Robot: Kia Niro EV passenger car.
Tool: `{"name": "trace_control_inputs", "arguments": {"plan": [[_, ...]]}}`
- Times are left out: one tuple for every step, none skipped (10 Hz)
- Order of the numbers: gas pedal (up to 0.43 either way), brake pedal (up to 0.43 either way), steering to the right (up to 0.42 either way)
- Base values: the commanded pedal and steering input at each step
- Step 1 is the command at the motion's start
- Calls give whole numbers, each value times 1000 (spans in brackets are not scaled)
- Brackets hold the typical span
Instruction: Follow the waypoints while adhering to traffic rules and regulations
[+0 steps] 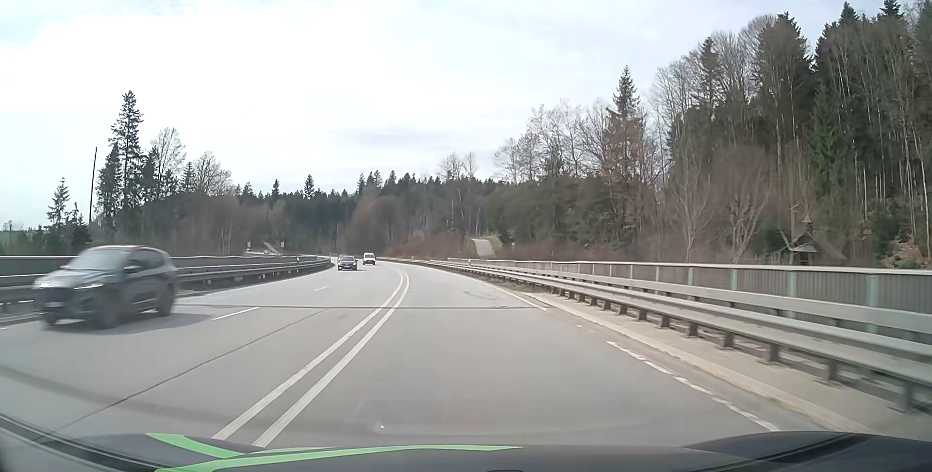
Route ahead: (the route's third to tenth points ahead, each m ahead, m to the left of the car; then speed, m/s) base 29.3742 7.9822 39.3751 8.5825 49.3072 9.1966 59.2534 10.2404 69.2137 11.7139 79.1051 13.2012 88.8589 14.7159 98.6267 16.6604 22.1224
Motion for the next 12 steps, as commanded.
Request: {"name": "trace_control_inputs", "arguments": {"plan": [[138,0,-13],[138,0,-14],[138,0,-13],[138,0,-14],[138,0,-14],[138,0,-14],[138,0,-14],[138,0,-14],[138,0,-14],[138,0,-13],[138,0,-12],[138,0,-12]]}}
